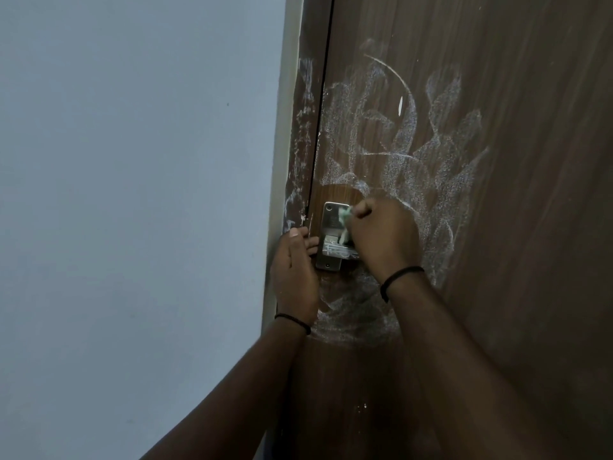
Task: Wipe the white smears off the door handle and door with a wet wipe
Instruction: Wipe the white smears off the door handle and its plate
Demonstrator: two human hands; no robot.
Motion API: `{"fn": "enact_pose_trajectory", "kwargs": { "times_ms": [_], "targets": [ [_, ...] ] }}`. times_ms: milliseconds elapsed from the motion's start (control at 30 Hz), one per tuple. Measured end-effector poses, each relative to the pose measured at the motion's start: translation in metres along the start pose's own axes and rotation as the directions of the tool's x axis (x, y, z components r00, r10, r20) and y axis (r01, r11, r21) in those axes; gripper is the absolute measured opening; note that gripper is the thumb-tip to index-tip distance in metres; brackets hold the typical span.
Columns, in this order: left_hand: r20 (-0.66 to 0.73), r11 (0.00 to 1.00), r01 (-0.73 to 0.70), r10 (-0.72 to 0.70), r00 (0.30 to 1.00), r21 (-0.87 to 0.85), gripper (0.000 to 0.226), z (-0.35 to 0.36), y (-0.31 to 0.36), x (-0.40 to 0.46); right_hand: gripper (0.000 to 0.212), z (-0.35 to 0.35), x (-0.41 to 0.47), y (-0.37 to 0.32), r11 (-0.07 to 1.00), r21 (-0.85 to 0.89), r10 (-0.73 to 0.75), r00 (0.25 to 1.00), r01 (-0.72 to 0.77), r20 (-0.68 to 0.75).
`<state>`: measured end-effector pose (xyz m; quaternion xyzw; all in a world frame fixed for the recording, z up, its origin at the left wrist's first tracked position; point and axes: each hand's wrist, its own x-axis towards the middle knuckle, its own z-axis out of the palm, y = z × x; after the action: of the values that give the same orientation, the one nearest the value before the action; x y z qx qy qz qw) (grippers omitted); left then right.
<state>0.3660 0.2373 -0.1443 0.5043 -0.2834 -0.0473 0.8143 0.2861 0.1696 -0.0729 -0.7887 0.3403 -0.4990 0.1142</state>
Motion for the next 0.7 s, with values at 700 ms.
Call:
{"fn": "enact_pose_trajectory", "kwargs": {
  "times_ms": [700],
  "targets": [
    [-0.044, 0.999, -0.035, 0.035, 0.998, 0.007, 0.047, 0.004, 0.0, -0.001, 0.014, 0.008, 0.021, -0.024, 0.584, -0.45, -0.574, 0.736, 0.675, 0.359]
  ]
}}
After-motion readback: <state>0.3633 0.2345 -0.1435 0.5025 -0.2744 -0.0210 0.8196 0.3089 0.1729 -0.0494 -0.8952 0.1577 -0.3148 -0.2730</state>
